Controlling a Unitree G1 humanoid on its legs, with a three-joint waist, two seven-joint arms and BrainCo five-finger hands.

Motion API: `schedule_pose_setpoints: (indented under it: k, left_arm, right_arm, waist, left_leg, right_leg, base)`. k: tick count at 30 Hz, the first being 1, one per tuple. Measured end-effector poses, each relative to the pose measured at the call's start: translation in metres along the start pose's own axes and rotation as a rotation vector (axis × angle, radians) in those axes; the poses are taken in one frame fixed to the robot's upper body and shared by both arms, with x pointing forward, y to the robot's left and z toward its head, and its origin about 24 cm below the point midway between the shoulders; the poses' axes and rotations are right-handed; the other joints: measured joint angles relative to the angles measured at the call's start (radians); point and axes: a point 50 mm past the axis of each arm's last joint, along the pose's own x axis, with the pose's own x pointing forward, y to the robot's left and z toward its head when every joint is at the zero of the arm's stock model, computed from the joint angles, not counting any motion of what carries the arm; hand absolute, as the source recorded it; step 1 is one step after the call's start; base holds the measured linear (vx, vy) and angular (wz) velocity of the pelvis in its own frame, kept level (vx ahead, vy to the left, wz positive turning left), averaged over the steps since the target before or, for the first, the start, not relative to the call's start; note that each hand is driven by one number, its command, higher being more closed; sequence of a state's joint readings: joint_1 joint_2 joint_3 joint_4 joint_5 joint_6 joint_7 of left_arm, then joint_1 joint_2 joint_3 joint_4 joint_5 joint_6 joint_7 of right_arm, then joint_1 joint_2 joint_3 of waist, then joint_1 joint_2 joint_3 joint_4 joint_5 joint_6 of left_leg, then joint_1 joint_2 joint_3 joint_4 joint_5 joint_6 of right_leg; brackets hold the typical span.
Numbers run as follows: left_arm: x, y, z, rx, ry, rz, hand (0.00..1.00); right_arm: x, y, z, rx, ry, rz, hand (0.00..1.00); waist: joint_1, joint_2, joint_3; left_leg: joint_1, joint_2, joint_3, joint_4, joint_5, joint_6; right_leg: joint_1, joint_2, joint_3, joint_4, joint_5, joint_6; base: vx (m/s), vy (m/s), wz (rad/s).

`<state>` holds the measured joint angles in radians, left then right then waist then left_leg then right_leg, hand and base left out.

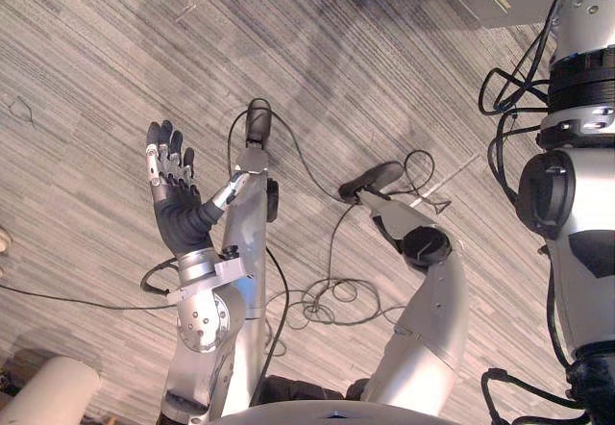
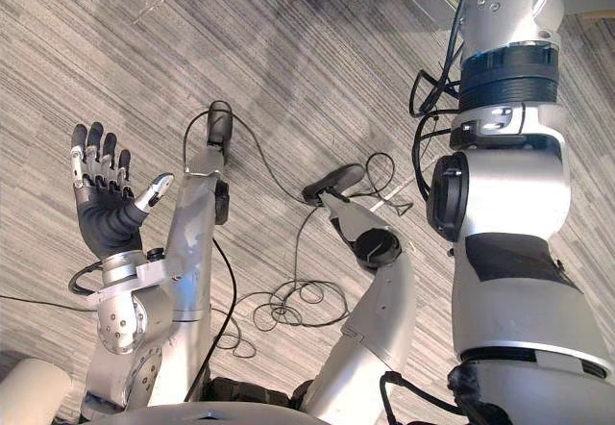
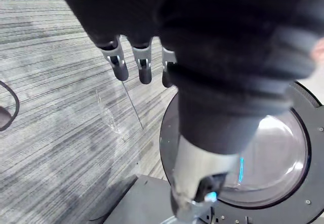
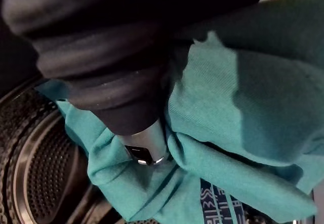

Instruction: Pick up the laundry basket with both hands and put the clothes into the washing machine.

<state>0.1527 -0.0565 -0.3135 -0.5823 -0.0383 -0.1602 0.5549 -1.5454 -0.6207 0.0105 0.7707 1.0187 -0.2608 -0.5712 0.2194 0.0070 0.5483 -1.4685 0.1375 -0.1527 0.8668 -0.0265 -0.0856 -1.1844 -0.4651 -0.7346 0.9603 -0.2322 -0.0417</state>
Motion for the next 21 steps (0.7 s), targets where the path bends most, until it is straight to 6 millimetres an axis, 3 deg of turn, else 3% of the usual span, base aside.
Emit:
schedule_pose_setpoints:
  k: [7,11,13,16,17,18,19,20,21]
  left_arm:
    - [0.000,-0.001,-0.001,-0.017,0.011,-0.012,0.00]
    - [-0.001,0.000,-0.001,-0.012,0.014,-0.018,0.00]
    - [0.000,0.002,-0.002,-0.004,0.017,-0.009,0.00]
    - [-0.001,0.009,-0.017,0.045,0.072,0.012,0.00]
    - [-0.002,0.011,-0.024,0.065,0.096,0.018,0.00]
    - [-0.003,0.012,-0.029,0.076,0.115,0.014,0.00]
    - [-0.007,0.012,-0.036,0.086,0.153,0.004,0.00]
    - [-0.011,0.012,-0.042,0.093,0.181,-0.007,0.00]
    - [-0.011,0.011,-0.044,0.094,0.187,-0.022,0.00]
  right_arm:
    - [-0.004,0.001,-0.011,-0.021,0.029,0.034,1.00]
    - [-0.012,-0.026,-0.036,-0.047,0.094,-0.025,1.00]
    - [-0.016,-0.033,-0.044,-0.035,0.120,-0.044,1.00]
    - [-0.031,-0.071,-0.068,-0.003,0.190,-0.141,1.00]
    - [-0.034,-0.078,-0.074,-0.004,0.210,-0.163,1.00]
    - [-0.036,-0.082,-0.076,0.004,0.220,-0.183,1.00]
    - [-0.039,-0.088,-0.083,0.016,0.246,-0.213,1.00]
    - [-0.048,-0.089,-0.095,0.028,0.291,-0.223,1.00]
    - [-0.051,-0.093,-0.099,0.025,0.308,-0.234,1.00]
  waist:
    - [-0.008,-0.003,0.000]
    - [-0.013,-0.011,-0.003]
    - [-0.012,-0.011,-0.003]
    - [-0.014,-0.012,-0.004]
    - [-0.016,-0.012,-0.004]
    - [-0.021,-0.015,-0.005]
    - [-0.025,-0.015,-0.008]
    - [-0.016,-0.015,-0.009]
    - [-0.024,-0.015,-0.008]
  left_leg:
    - [0.025,0.012,0.013,-0.004,-0.005,0.015]
    - [0.116,-0.003,0.015,-0.018,-0.033,0.016]
    - [0.153,-0.002,0.016,-0.018,-0.046,0.018]
    - [0.290,-0.021,0.015,-0.127,-0.045,0.024]
    - [0.335,-0.018,0.018,-0.171,-0.045,0.023]
    - [0.362,-0.026,0.026,-0.203,-0.054,0.010]
    - [0.378,-0.042,0.058,-0.054,-0.115,-0.002]
    - [0.471,-0.005,0.072,-0.006,-0.207,0.000]
    - [0.495,0.005,0.070,-0.032,-0.219,-0.011]
  right_leg:
    - [0.030,0.016,0.003,-0.035,0.027,0.007]
    - [0.113,0.003,0.011,-0.033,0.018,0.040]
    - [0.122,0.016,0.069,-0.009,0.057,0.026]
    - [0.104,0.049,0.242,0.027,0.146,0.065]
    - [0.134,0.069,0.253,-0.050,0.110,0.105]
    - [0.171,0.075,0.245,-0.154,0.099,0.106]
    - [0.236,0.065,0.205,-0.254,0.115,0.040]
    - [0.289,0.078,0.169,-0.261,0.131,0.042]
    - [0.310,0.083,0.159,-0.259,0.132,0.028]
  base:
    - [-0.02,0.019,-0.07]
    - [0.00,0.001,0.19]
    - [0.01,-0.028,0.14]
    - [0.04,-0.039,0.34]
    - [0.06,-0.049,0.38]
    - [0.07,-0.081,0.57]
    - [0.10,-0.107,0.19]
    - [0.10,-0.084,0.08]
    - [0.03,-0.047,0.06]
